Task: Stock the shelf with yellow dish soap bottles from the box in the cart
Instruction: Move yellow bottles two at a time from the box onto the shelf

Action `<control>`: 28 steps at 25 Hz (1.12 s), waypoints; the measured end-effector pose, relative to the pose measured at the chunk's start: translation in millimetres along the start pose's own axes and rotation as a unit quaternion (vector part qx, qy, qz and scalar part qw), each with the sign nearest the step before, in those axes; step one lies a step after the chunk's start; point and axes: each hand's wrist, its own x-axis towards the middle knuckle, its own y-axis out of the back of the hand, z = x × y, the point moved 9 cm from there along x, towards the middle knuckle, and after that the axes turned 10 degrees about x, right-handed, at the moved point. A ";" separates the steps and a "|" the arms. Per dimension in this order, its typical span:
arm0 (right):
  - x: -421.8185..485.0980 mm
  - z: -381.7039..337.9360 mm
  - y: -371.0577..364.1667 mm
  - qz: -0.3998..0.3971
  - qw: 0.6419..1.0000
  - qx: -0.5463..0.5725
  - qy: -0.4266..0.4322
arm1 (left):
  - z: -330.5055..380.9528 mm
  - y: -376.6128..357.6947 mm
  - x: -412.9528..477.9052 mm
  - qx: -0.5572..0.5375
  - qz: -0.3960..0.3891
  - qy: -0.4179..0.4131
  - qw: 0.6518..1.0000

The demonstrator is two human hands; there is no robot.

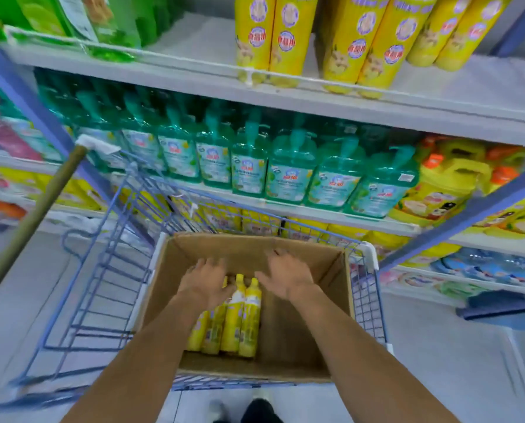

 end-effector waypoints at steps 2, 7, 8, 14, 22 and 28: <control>15.3 18.2 -42.2 -0.026 0.999 0.015 -0.020 | 3.8 -42.4 20.1 -0.016 -0.036 -0.008 0.999; 54.4 64.9 -141.1 -0.074 0.994 0.043 -0.070 | 6.5 -136.0 78.3 -0.035 -0.079 -0.030 0.996; 62.0 72.5 -156.3 -0.077 0.993 0.051 -0.077 | 4.5 -150.6 89.0 -0.037 -0.079 -0.032 0.996; 120.1 105.9 -233.2 -0.082 0.985 0.110 -0.104 | -16.2 -223.4 163.9 -0.083 -0.067 -0.027 0.994; 172.0 126.5 -285.2 -0.038 0.967 0.197 -0.155 | -35.1 -276.4 224.6 -0.179 -0.021 0.024 0.983; 160.2 132.6 -276.3 -0.049 0.950 0.246 -0.189 | -51.4 -263.0 212.3 -0.345 -0.076 0.078 0.932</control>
